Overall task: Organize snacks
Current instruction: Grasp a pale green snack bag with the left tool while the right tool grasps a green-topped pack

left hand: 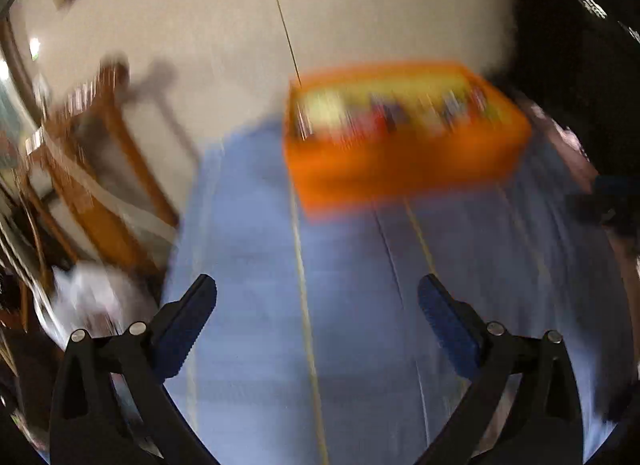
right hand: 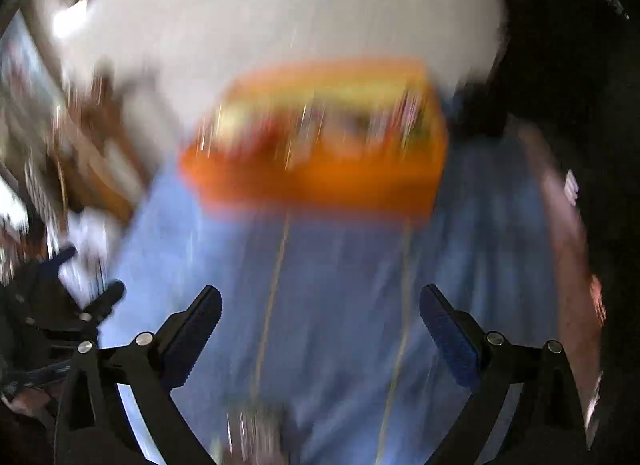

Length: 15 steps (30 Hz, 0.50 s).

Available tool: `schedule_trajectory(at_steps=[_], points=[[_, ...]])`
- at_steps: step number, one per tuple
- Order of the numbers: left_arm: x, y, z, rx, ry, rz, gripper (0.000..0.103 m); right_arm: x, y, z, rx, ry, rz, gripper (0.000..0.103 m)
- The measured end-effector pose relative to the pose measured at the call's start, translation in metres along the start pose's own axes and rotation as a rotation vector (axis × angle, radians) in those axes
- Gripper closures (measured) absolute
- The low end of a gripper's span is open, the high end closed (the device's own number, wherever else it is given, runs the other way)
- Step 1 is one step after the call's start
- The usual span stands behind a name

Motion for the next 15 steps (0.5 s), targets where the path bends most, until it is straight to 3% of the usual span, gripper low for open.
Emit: schedule_trajectory(at_steps=[1, 2, 5, 8, 12, 13, 14, 15], points=[[0.011, 0.037, -0.011, -0.031, 0.092, -0.001, 0.004, -0.007, 0.038, 0.022, -0.115, -0.007, 0.02, 0.004], [0.018, 0.055, -0.015, -0.041, 0.137, 0.007, 0.004, -0.014, 0.061, 0.037, -0.178, -0.035, 0.042, 0.004], [0.044, 0.112, -0.03, -0.085, 0.201, 0.077, 0.004, -0.036, 0.1, 0.074, -0.306, -0.085, 0.055, 0.004], [0.06, 0.147, -0.042, -0.094, 0.23, 0.158, 0.004, -0.061, 0.113, 0.097, -0.367, -0.06, -0.043, 0.004], [0.054, 0.164, -0.05, -0.11, 0.232, 0.149, 0.004, -0.076, 0.132, 0.112, -0.397, -0.003, -0.113, 0.005], [0.05, 0.166, -0.051, -0.117, 0.229, 0.134, 0.004, -0.074, 0.131, 0.111, -0.339, 0.03, -0.126, 0.011], [0.048, 0.169, -0.052, -0.127, 0.237, 0.12, 0.004, -0.07, 0.131, 0.107, -0.294, 0.104, -0.149, 0.029], [0.048, 0.166, -0.052, -0.13, 0.24, 0.119, 0.004, -0.069, 0.131, 0.103, -0.273, 0.103, -0.149, 0.047]])
Point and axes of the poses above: each gripper's, at about its wrist camera, not at the fingertips, and z roughly the way its jaws point, x to its right, y to its underside, the point moved 10 cm from there along z, roughly the way its jaws point, and after that the axes turned 10 degrees about -y, right-handed, at the moved point
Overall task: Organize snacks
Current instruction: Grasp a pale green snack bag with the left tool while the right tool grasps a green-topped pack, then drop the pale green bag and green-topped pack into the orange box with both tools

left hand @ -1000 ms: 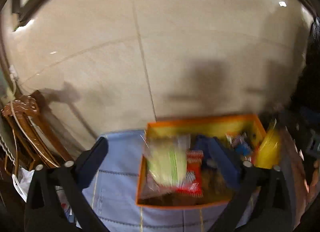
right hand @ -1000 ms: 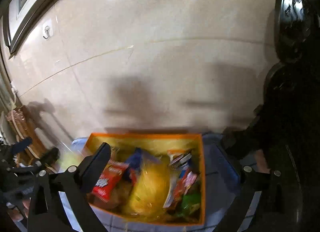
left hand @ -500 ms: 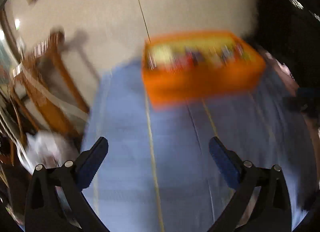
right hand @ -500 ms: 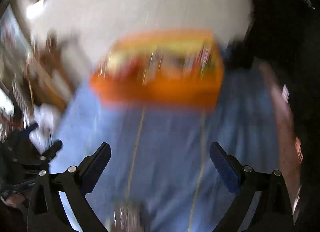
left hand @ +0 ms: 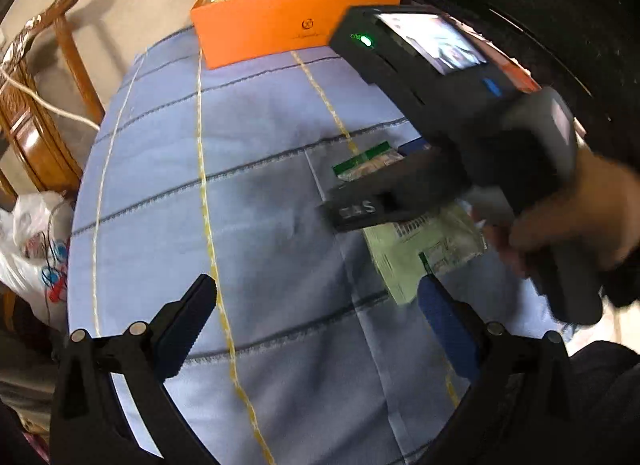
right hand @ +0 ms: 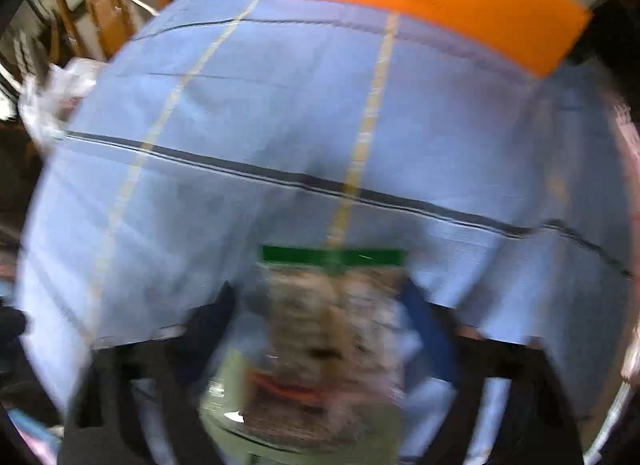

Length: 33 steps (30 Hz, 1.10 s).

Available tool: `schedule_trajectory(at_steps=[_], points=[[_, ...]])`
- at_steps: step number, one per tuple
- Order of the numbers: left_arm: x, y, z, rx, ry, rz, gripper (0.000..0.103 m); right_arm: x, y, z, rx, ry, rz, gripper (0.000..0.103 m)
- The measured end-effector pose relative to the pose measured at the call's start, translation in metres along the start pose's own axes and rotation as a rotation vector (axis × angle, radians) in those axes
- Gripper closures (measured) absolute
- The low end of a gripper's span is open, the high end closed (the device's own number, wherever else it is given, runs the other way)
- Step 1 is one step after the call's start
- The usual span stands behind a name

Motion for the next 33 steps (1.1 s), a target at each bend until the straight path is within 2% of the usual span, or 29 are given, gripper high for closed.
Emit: schedule_trajectory(at_steps=[3, 5, 8, 12, 14, 15, 17, 19, 20, 21, 22, 23, 24, 25, 26, 27, 29, 31, 33], points=[[0.001, 0.0, -0.002, 0.038, -0.06, 0.042, 0.004, 0.014, 0.006, -0.009, 0.002, -0.063, 0.109, 0.048], [0.008, -0.007, -0.004, 0.078, -0.1, 0.104, 0.004, 0.034, 0.009, -0.021, 0.031, -0.028, 0.14, 0.048], [0.033, -0.015, -0.008, 0.161, -0.098, 0.199, 0.004, 0.066, 0.011, -0.054, 0.087, -0.084, 0.287, 0.048], [0.079, -0.03, -0.011, 0.251, 0.033, 0.354, 0.004, 0.105, 0.027, -0.109, 0.205, -0.004, 0.363, 0.048], [0.101, -0.032, -0.012, 0.296, 0.129, 0.485, 0.004, 0.121, 0.05, -0.134, 0.236, -0.004, 0.433, 0.047], [0.111, -0.028, -0.011, 0.294, 0.183, 0.59, 0.004, 0.128, 0.061, -0.144, 0.248, 0.001, 0.463, 0.047], [0.123, -0.023, -0.009, 0.301, 0.266, 0.731, 0.004, 0.135, 0.083, -0.158, 0.267, 0.024, 0.497, 0.047], [0.131, -0.008, 0.005, 0.223, 0.359, 0.84, 0.004, 0.138, 0.103, -0.167, 0.286, 0.036, 0.551, 0.047], [0.129, 0.004, 0.017, 0.145, 0.413, 0.9, 0.005, 0.139, 0.114, -0.171, 0.302, 0.037, 0.585, 0.047], [0.131, 0.018, 0.029, 0.081, 0.43, 0.971, 0.006, 0.141, 0.123, -0.176, 0.32, 0.043, 0.617, 0.047], [0.129, 0.023, 0.037, 0.085, 0.411, 1.028, 0.014, 0.14, 0.13, -0.179, 0.334, 0.052, 0.642, 0.047], [0.129, 0.019, 0.036, 0.066, 0.454, 0.98, 0.02, 0.141, 0.137, -0.181, 0.352, 0.057, 0.673, 0.047], [0.128, 0.01, 0.036, 0.037, 0.448, 0.931, 0.046, 0.143, 0.144, -0.183, 0.36, 0.058, 0.693, 0.047], [0.126, 0.004, 0.036, -0.001, 0.467, 0.884, 0.057, 0.144, 0.152, -0.184, 0.375, 0.065, 0.727, 0.047], [0.125, -0.003, 0.034, -0.053, 0.513, 0.786, 0.058, 0.143, 0.155, -0.183, 0.377, 0.069, 0.74, 0.047], [0.123, -0.012, 0.031, -0.045, 0.526, 0.702, 0.06, 0.142, 0.159, -0.182, 0.378, 0.074, 0.754, 0.047], [0.121, -0.017, 0.03, -0.009, 0.478, 0.657, 0.061, 0.14, 0.165, -0.181, 0.373, 0.073, 0.769, 0.047], [0.116, -0.02, 0.031, -0.012, 0.39, 0.598, 0.061, 0.138, 0.164, -0.182, 0.37, 0.074, 0.767, 0.047], [0.108, -0.03, 0.02, 0.001, 0.407, 0.497, 0.061, 0.137, 0.155, -0.185, 0.375, 0.082, 0.746, 0.047]])
Point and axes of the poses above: each gripper's, at about its wrist camera, not at the fingertips, and z roughly the way its jaws point, x to its right, y to its underside, the point moved 10 cm from there along z, roughly the way its jaws point, and after that the axes turned 10 degrees about -y, right-handed, at the moved point
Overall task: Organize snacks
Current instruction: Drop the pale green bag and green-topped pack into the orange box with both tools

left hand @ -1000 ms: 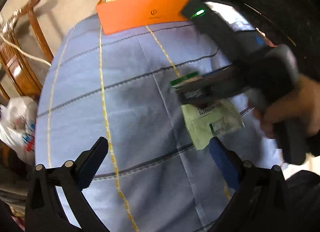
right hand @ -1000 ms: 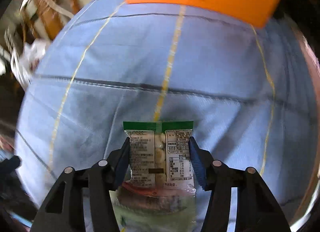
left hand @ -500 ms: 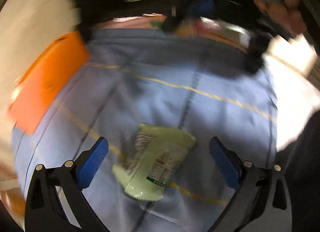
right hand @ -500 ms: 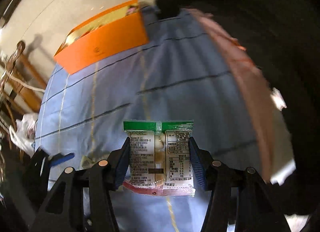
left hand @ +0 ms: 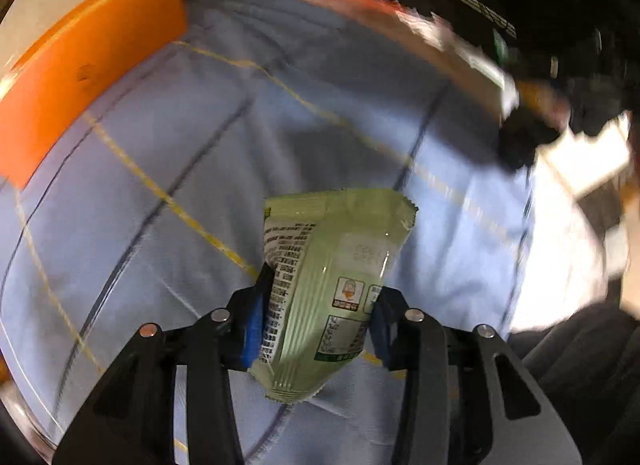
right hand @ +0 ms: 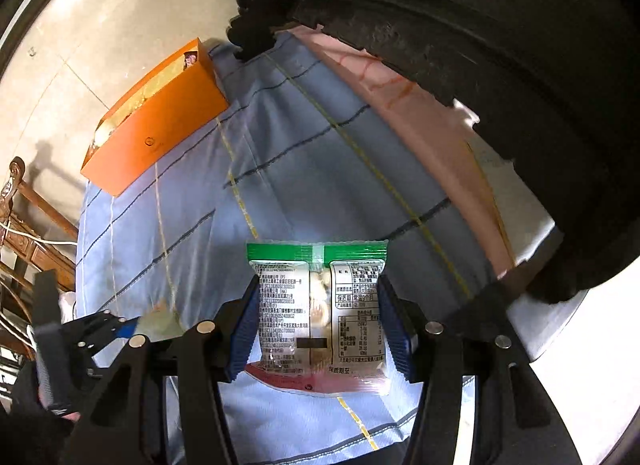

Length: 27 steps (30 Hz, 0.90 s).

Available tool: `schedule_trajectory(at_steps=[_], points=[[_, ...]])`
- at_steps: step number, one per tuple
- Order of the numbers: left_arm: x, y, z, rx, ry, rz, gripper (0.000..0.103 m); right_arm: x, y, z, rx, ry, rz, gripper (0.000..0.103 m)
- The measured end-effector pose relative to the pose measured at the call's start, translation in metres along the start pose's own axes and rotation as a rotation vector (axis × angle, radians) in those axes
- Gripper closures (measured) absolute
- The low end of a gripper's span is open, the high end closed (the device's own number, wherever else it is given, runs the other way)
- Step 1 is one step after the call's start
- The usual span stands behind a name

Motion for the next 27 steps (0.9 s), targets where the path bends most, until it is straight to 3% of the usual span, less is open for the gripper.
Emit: schedule_trajectory(at_steps=[3, 10, 14, 20, 22, 27], points=[[-0.025, -0.019, -0.03, 0.077, -0.048, -0.126, 0.061, -0.021, -0.013, 0.001, 0.006, -0.024, -0.063, 0.047], [-0.142, -0.064, -0.091, 0.152, -0.439, -0.508, 0.061, -0.12, -0.094, 0.014, 0.055, -0.206, -0.275, 0.047], [-0.208, -0.097, -0.124, 0.2, -0.507, -0.669, 0.061, -0.183, -0.17, 0.022, 0.105, -0.288, -0.391, 0.047], [-0.28, -0.173, -0.135, 0.221, -0.573, -0.723, 0.061, -0.238, -0.272, 0.061, 0.087, -0.334, -0.41, 0.047], [-0.3, -0.194, -0.141, 0.239, -0.633, -0.7, 0.061, -0.245, -0.296, 0.077, 0.083, -0.291, -0.434, 0.047], [-0.342, -0.226, -0.151, 0.274, -0.695, -0.686, 0.061, -0.271, -0.325, 0.109, 0.037, -0.255, -0.521, 0.047]])
Point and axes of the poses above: each gripper's, at about its wrist camera, not at the fingertips, and z roughly the way its jaws point, x to its right, y to its underside, the point moved 10 cm from there along z, roughly the way its jaws point, and after that the axes turned 10 degrees about -y, right-handed, at the moved point
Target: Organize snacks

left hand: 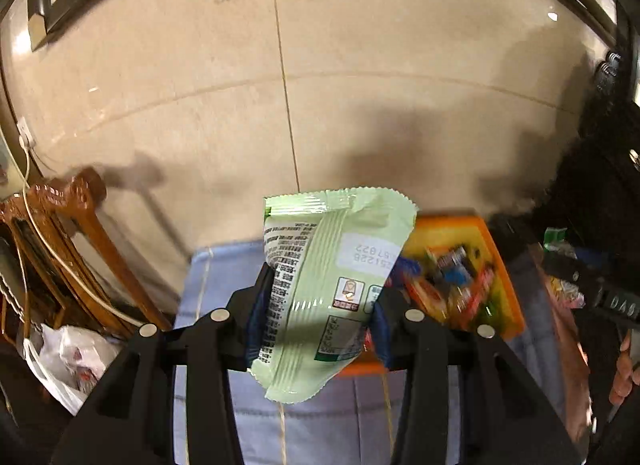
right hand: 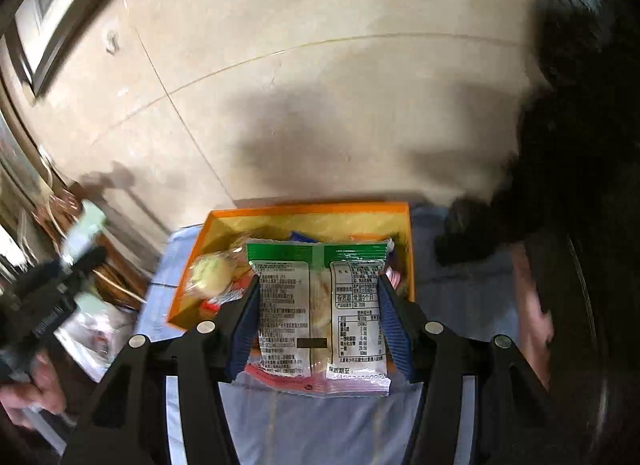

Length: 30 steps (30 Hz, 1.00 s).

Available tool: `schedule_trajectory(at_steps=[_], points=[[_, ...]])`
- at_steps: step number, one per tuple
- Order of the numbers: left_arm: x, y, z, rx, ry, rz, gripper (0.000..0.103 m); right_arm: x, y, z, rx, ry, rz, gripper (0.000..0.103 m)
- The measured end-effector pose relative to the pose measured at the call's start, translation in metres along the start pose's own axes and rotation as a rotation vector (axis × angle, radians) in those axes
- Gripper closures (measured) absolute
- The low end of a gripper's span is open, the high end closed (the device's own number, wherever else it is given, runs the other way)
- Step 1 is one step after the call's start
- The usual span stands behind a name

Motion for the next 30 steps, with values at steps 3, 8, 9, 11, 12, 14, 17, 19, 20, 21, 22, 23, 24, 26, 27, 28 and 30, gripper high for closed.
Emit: schedule_trajectory(at_steps=[3, 8, 9, 11, 12, 14, 17, 19, 20, 21, 22, 23, 24, 26, 27, 28, 30], points=[[0.007, -0.008, 0.017, -0.026, 0.013, -0.004, 0.061, 0.001, -0.013, 0.017, -0.018, 0.011, -0.018, 0.047], [0.012, -0.013, 0.047, -0.058, -0.026, -0.033, 0.004, 0.008, -0.02, 0.039, -0.033, 0.051, 0.0, 0.005], [0.012, -0.007, 0.056, -0.092, -0.025, -0.061, 0.004, 0.008, -0.02, 0.04, -0.024, 0.049, 0.018, 0.004], [0.02, 0.002, 0.069, -0.134, 0.012, -0.045, 0.004, 0.013, -0.013, 0.037, -0.001, 0.048, 0.05, 0.004], [0.02, 0.004, 0.071, -0.125, 0.006, -0.031, 0.004, 0.014, -0.009, 0.037, -0.001, 0.057, 0.045, 0.004], [0.02, 0.013, 0.078, -0.1, -0.064, 0.021, 0.004, 0.018, 0.005, 0.04, -0.035, 0.079, 0.025, 0.004], [0.023, 0.025, 0.087, -0.118, -0.062, 0.036, 0.004, 0.023, 0.017, 0.041, -0.059, 0.079, 0.042, 0.004], [0.017, 0.03, 0.089, -0.111, -0.102, 0.02, 0.004, 0.021, 0.022, 0.038, -0.05, 0.088, 0.047, 0.004], [0.017, 0.036, 0.086, -0.111, -0.095, 0.012, 0.004, 0.02, 0.026, 0.036, -0.049, 0.081, 0.053, 0.004], [0.019, 0.042, 0.087, -0.121, -0.067, 0.009, 0.004, 0.015, 0.034, 0.035, -0.05, 0.068, 0.045, 0.004], [0.02, 0.046, 0.085, -0.13, -0.055, 0.01, 0.004, 0.013, 0.036, 0.035, -0.051, 0.069, 0.028, 0.004], [0.021, 0.05, 0.087, -0.137, -0.047, 0.014, 0.004, 0.01, 0.041, 0.036, -0.058, 0.084, -0.003, 0.004], [0.022, 0.052, 0.086, -0.14, -0.047, 0.021, 0.004, 0.009, 0.046, 0.039, -0.071, 0.099, -0.024, 0.004], [0.023, 0.054, 0.084, -0.145, -0.049, 0.027, 0.004, 0.009, 0.05, 0.041, -0.086, 0.101, -0.021, 0.004], [0.023, 0.053, 0.083, -0.144, -0.052, 0.028, 0.004, 0.009, 0.051, 0.042, -0.09, 0.095, -0.014, 0.004], [0.022, 0.052, 0.083, -0.14, -0.059, 0.022, 0.004, 0.01, 0.051, 0.042, -0.09, 0.095, -0.012, 0.004], [0.02, 0.046, 0.074, -0.122, -0.058, 0.008, 0.004, 0.012, 0.051, 0.042, -0.083, 0.118, -0.022, 0.004]])
Point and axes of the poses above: each gripper's, at about its wrist camera, not at the fingertips, and z roughly the way its jaws point, x to its right, y to its underside, the point moved 10 cm from there along z, roughly the way its jaws point, and after that the axes turned 10 degrees about -y, right-handed, at the moved point
